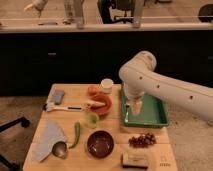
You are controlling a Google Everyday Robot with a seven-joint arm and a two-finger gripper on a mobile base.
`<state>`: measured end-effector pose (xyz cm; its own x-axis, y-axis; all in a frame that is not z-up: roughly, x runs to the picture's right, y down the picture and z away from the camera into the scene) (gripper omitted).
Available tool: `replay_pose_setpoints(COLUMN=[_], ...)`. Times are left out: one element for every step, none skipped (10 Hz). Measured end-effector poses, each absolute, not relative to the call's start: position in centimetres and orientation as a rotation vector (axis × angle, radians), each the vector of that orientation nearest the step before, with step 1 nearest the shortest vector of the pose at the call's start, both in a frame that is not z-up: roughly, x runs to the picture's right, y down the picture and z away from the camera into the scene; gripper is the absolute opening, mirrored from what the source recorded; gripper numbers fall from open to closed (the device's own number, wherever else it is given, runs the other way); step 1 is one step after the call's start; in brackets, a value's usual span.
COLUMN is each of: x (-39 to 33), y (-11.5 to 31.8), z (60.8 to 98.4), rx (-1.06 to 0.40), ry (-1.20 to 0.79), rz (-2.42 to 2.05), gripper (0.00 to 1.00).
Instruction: Place apple in plastic cup
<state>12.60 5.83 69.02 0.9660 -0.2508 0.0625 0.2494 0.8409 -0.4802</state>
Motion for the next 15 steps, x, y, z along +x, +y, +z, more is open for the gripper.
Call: replay_pose_setpoints(x=[12.1,11.8,11.9,12.1,12.2,12.1,11.9,12.0,12.0,12.0,11.1,9.9,8.7,7.7,7.1], y=[5.6,5.5,5.5,5.6,5.6,5.6,5.5,5.6,5.6,5.7,5.4,4.9,4.2,3.6,3.1], z=[69.4,69.6,69.6,69.6,69.6,69.6,69.6,69.6,69.7,69.8,70.1,70.4,70.7,71.0,71.1], rx=[-0.507,-0.506,-0.509,-0.511,-0.511,-0.511,-0.509,-0.509,-0.507,-0.506,-0.502,-0.497,-0.491,-0.487,-0.487], ry=[0.008,0.008,0.011,0.014,0.015,0.013,0.012,0.011,0.006,0.0,-0.011,-0.021,-0.029,-0.036,-0.037], rz=[-0.274,-0.283,-0.281,-0.279,-0.279,-0.28,-0.281,-0.28,-0.275,-0.272,-0.281,-0.292,-0.301,-0.311,-0.318], gripper=[0.8,0.8,0.8,0.8,0.8,0.8,0.8,0.8,0.8,0.8,0.8,0.8,0.8,0.8,0.8])
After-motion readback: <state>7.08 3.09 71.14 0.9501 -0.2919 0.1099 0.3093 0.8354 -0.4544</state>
